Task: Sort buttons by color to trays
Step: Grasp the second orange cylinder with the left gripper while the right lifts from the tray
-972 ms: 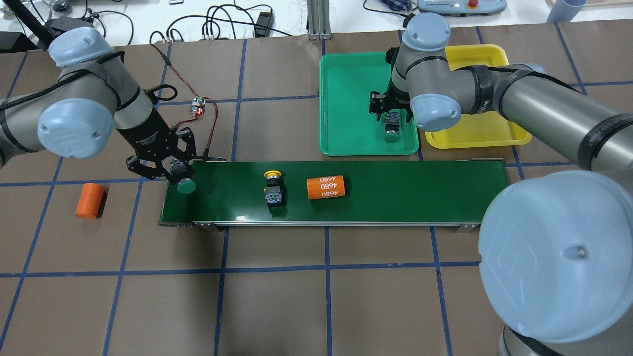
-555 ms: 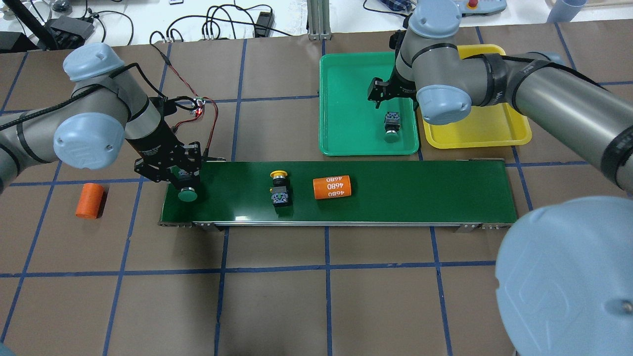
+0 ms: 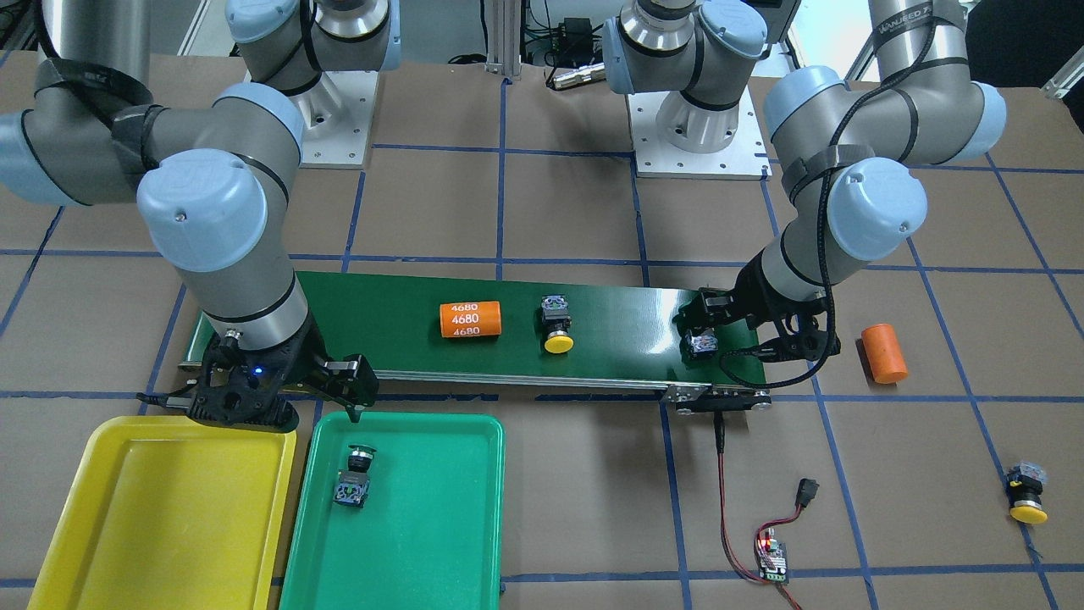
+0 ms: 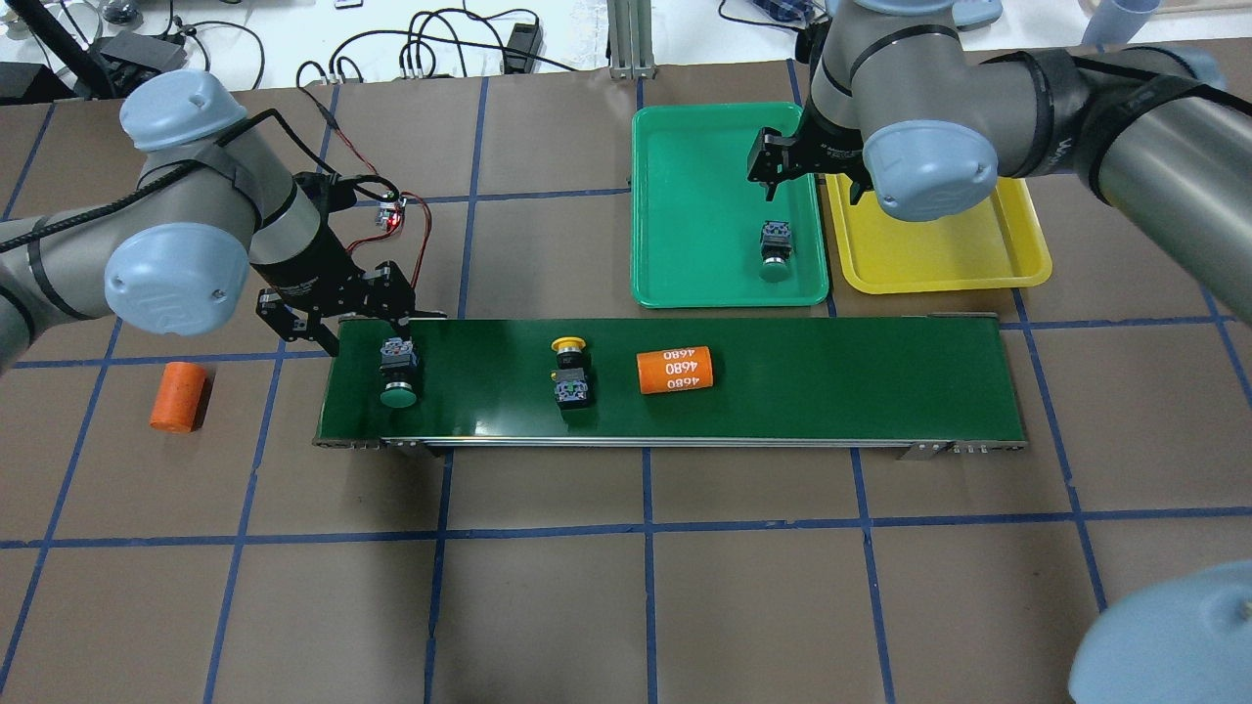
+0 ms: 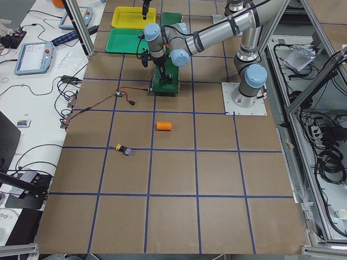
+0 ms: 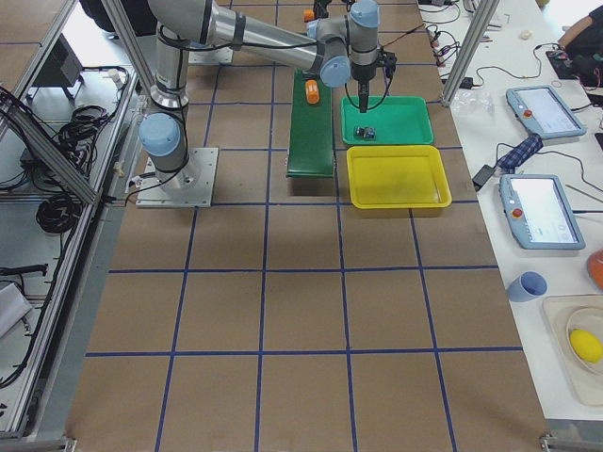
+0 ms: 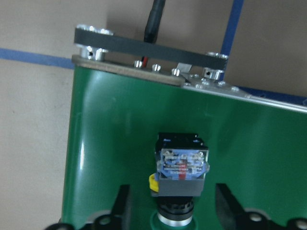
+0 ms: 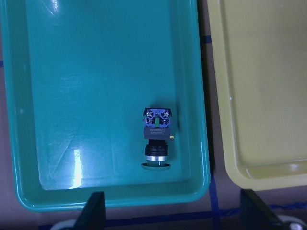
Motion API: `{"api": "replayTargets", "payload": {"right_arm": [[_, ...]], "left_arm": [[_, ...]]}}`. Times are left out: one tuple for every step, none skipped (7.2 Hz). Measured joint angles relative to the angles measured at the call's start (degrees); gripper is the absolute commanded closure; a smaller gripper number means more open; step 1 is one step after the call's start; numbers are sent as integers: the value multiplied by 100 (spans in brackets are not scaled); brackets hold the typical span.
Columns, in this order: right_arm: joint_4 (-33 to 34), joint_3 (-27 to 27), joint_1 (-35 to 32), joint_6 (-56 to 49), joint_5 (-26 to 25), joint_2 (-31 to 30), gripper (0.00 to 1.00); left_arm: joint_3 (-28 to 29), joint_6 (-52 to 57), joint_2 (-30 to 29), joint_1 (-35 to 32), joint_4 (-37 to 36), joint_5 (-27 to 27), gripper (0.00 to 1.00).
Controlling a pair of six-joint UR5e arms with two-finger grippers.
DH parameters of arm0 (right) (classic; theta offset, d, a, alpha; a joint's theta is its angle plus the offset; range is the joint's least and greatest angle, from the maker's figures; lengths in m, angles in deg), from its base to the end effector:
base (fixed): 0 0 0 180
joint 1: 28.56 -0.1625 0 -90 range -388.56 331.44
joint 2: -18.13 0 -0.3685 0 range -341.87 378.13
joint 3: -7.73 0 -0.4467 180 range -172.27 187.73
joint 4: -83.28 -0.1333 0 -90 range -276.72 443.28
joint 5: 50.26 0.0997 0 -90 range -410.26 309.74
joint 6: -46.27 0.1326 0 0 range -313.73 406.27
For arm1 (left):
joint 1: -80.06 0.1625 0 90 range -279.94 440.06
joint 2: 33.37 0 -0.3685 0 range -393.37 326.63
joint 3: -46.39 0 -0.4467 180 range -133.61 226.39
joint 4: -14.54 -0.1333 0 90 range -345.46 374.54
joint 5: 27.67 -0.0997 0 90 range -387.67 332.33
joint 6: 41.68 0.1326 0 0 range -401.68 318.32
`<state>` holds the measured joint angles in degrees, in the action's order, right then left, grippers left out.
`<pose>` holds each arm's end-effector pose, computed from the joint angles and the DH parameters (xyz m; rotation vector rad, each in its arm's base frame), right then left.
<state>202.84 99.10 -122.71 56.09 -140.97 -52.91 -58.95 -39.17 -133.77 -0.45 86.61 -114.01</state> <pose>0.1789 -0.6470 0.2409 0.1561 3.1202 -0.2527 -0.0492 -0.5655 0.1863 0.1928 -3.0515 -0.1974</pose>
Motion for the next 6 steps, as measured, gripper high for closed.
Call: {"api": "replayTargets", "payload": {"right_arm": [[-138,12,-9,1,-112,-166,0],[-406,28,-20,11,-159,-353,0],[-744,36,-27,19,-178,-543,0],[-1101,40,-30,33,-181,-719,0],[-1362,24,-30,60,-188,-828,0],[-1474,10,-25,79,-208,-866,0]], "left_arm": [[244,518,23,352,190,-16,0],[480,947,-32,885,348,-14,0],[621,1378,-157,1423,368,-17,0],[649,1829,-330,1916,231,-23,0],[616,2227,-545,2300,-65,-25,0],[592,2541,-782,2546,-326,-27,0]]}}
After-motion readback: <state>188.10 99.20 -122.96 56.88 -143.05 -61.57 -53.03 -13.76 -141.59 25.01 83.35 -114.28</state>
